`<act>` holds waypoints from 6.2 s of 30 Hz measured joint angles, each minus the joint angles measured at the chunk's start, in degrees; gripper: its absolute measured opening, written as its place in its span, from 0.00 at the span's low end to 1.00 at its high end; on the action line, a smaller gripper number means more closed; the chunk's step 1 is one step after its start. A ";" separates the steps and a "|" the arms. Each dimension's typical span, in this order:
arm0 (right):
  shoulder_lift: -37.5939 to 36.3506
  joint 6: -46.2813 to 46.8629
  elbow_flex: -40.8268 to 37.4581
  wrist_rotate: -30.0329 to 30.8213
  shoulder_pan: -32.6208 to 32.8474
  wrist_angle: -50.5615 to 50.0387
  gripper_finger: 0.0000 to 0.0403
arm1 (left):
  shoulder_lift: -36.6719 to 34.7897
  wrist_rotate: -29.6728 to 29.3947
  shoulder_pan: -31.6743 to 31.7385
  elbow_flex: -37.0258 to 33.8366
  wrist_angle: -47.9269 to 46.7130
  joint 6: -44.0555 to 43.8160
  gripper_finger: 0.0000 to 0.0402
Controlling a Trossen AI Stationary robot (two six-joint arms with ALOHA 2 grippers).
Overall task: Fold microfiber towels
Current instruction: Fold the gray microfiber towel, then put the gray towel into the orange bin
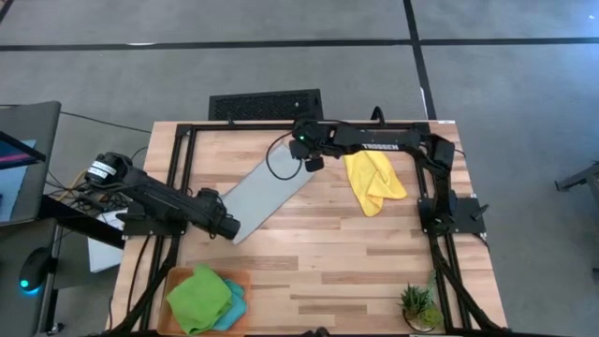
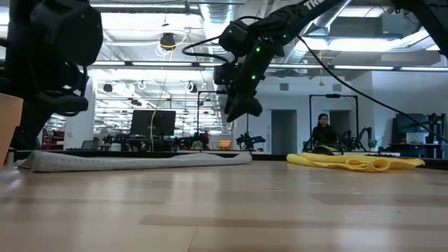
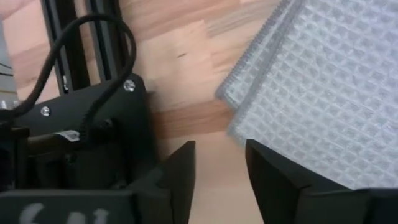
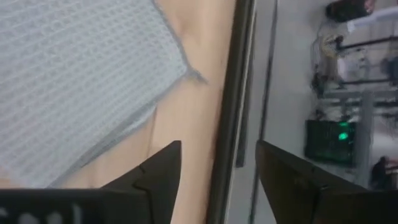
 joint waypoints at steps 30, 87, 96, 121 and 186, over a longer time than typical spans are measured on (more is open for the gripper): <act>-8.83 16.33 -0.07 -12.84 10.61 -21.20 0.56 | 11.35 -3.50 -9.37 6.63 28.83 28.11 0.36; -25.42 19.91 -0.68 -9.80 0.28 -30.79 0.56 | 16.48 -11.87 26.07 34.76 15.66 91.88 0.00; -26.88 19.92 -0.68 -10.02 -2.26 -32.18 0.56 | 17.47 -10.33 34.13 37.62 25.44 103.89 0.00; -26.36 20.33 -0.70 -10.09 -2.86 -33.44 0.56 | 31.10 -6.40 34.77 46.21 32.40 116.37 0.02; -26.36 20.27 -0.70 -16.93 0.59 -34.73 0.56 | 20.09 2.47 27.28 16.19 47.52 117.95 0.35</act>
